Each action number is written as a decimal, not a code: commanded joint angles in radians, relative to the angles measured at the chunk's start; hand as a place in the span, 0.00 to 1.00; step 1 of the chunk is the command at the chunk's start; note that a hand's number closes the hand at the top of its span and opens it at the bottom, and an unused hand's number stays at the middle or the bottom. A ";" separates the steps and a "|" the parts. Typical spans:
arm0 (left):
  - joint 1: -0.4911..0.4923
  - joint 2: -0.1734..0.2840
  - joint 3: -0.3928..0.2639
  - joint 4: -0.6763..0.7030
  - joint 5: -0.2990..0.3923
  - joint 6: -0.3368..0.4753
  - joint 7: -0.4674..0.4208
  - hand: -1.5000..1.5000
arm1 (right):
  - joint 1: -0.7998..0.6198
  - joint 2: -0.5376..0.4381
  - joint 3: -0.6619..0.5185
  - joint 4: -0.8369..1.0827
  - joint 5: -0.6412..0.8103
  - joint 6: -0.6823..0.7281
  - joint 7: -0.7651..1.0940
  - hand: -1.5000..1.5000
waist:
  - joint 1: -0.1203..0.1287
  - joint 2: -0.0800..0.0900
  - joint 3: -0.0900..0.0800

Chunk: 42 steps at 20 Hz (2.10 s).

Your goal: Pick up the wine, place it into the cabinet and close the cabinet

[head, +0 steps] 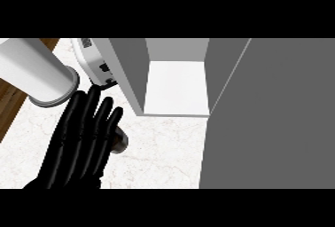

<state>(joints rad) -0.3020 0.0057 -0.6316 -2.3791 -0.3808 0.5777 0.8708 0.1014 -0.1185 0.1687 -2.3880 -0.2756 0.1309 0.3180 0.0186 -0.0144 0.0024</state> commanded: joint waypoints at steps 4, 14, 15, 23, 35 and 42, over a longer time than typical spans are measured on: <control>-0.045 0.017 0.009 -0.134 -0.222 -0.001 0.089 0.00 | 0.012 -0.013 0.000 -0.094 -0.015 -0.017 0.053 0.00 | 0.002 -0.002 0.000; -0.150 0.070 0.110 -0.197 -0.203 -0.070 0.260 0.00 | -0.006 -0.003 0.046 -0.108 0.050 -0.063 0.077 0.00 | 0.001 -0.003 -0.001; -0.118 0.082 0.064 -0.209 -0.214 -0.072 0.229 0.00 | -0.055 0.002 0.027 -0.060 0.057 -0.071 0.064 0.00 | 0.006 0.000 -0.002; -0.233 0.077 0.192 -0.145 -0.181 -0.108 0.275 0.00 | -0.091 0.011 0.058 -0.111 0.094 -0.150 0.144 0.00 | -0.009 0.004 -0.002; -0.102 0.110 0.243 -0.137 -0.074 -0.152 0.215 0.00 | -0.065 -0.044 -0.056 -0.112 0.042 -0.109 0.134 0.00 | -0.017 0.011 -0.003; 0.006 0.066 0.179 -0.053 -0.092 -0.137 0.104 0.00 | -0.052 -0.024 -0.059 -0.093 0.074 -0.095 0.101 0.00 | -0.019 0.012 -0.002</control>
<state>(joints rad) -0.3672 0.0993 -0.4070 -2.3533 -0.4539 0.4443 0.9910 0.0420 -0.1417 0.1299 -2.4125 -0.1965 0.0429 0.3831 -0.0003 -0.0029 0.0000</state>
